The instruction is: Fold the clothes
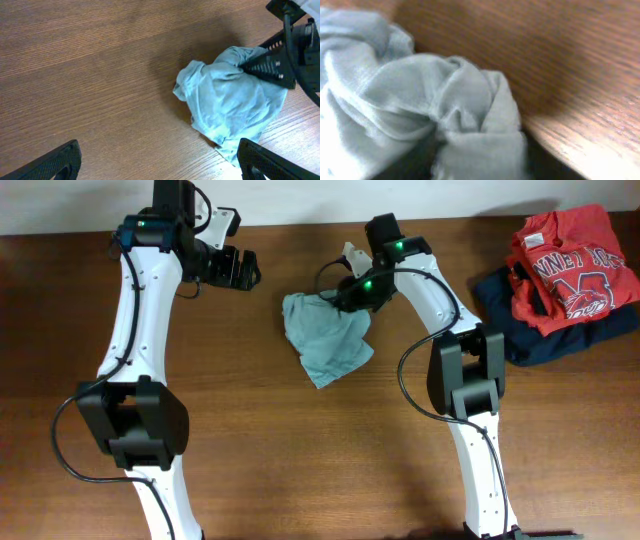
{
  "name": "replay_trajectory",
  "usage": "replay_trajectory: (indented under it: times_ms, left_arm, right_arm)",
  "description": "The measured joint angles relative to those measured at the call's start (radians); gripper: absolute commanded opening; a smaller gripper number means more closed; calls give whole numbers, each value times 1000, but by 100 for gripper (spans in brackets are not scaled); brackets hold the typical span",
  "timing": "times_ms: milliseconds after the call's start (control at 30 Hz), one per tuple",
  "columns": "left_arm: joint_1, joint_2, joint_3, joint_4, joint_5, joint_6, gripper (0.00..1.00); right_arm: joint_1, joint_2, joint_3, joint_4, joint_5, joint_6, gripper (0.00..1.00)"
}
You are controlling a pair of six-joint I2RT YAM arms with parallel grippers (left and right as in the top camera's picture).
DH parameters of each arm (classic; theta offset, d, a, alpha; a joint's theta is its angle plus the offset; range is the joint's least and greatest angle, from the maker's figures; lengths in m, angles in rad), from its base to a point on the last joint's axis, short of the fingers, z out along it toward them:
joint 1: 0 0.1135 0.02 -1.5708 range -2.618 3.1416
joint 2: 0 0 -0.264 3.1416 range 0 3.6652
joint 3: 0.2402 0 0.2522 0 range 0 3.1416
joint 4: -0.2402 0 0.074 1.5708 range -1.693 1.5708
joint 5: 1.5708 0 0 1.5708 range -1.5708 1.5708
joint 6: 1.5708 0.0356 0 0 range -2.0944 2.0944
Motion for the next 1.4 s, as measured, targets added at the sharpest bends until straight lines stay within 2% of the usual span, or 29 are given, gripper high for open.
replay_trajectory:
  times_ms: [33,333,533,1000,1233,1400]
  left_arm:
    - [1,0,0,0,-3,0,99]
    - [5,0,0,0,-6,0,99]
    - [5,0,0,0,-6,0,99]
    - [5,0,0,-19,-10,0,99]
    - [5,0,0,-22,-10,0,99]
    - [5,0,0,-22,-10,0,99]
  right_arm:
    - [0,0,1,0,-4,-2,4]
    - [-19,0,14,-79,-80,5,4]
    - [-80,-11,100,-128,-158,33,4]
    - [-306,-250,321,-116,-198,272,4]
    - [-450,-261,339,-105,-205,405,4]
    - [-569,-261,340,-18,-205,486,4]
